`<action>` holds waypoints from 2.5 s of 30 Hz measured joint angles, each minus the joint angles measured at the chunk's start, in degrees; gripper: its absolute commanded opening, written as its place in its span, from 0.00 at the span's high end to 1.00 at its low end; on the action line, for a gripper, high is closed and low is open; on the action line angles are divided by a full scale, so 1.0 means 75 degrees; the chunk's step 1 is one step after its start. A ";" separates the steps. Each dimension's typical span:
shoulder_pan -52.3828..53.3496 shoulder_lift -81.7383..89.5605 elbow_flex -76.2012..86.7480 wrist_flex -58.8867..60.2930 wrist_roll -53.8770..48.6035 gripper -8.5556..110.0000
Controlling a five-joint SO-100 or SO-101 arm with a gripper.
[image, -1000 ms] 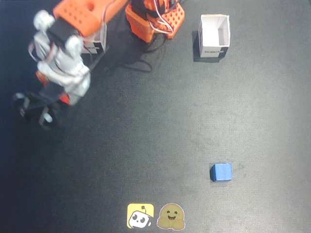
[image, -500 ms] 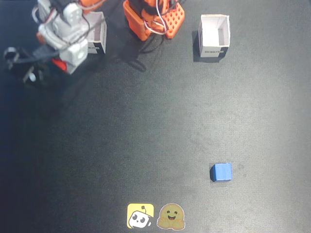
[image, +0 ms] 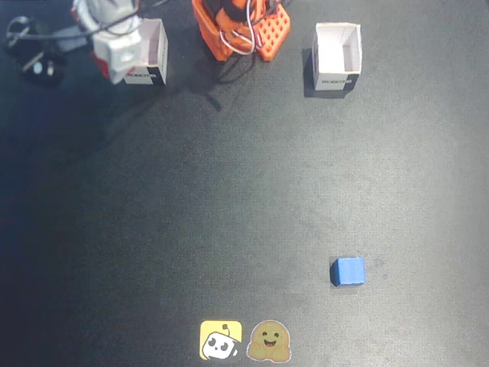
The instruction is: Put the red cube in the right box and the blue cube in the left box.
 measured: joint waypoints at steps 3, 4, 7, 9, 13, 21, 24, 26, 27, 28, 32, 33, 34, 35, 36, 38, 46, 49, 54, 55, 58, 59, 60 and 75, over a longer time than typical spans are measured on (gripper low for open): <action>0.0258 0.0305 0.0223 0.0035 0.0117 0.84; 0.0375 0.0340 0.0270 0.0035 0.0117 0.84; 0.0691 0.0375 0.0363 0.0129 0.0094 0.84; 0.0902 0.0457 0.0434 0.0176 0.0094 0.84; 0.1148 0.0820 0.0844 0.0293 0.0305 0.84; 0.1617 0.2027 0.1840 0.0445 0.0492 0.84; 0.1816 0.2625 0.2238 0.0445 0.0457 0.83; 0.1852 0.2824 0.2309 0.0445 0.0410 0.83; 0.1840 0.2871 0.2309 0.0445 0.0398 0.83; 0.1852 0.2895 0.2332 0.0434 0.0328 0.83; 0.2027 0.2895 0.2402 0.0164 0.0070 0.82; 0.2063 0.2895 0.2437 0.0070 -0.0035 0.82; 0.2086 0.2895 0.2484 -0.0012 -0.0117 0.82; 0.2098 0.2895 0.2531 -0.0117 -0.0082 0.81; 0.2098 0.2895 0.2590 -0.0199 -0.0129 0.81; 0.2098 0.2906 0.2660 -0.0305 -0.0211 0.80; 0.2074 0.3094 0.2672 -0.0340 -0.0633 0.74; 0.2051 0.3234 0.2672 -0.0328 -0.0703 0.79; 0.2051 0.3234 0.2672 -0.0363 -0.0809 0.89; 0.2027 0.3234 0.2672 -0.0387 -0.0785 0.90; 0.1523 0.3234 0.2672 -0.0492 -0.0750 0.93; 0.1312 0.3234 0.2672 -0.0539 -0.0691 0.93; 0.1078 0.3234 0.2672 -0.0574 -0.0621 0.93; -0.2391 0.3375 0.2051 -0.0281 -0.0703 0.93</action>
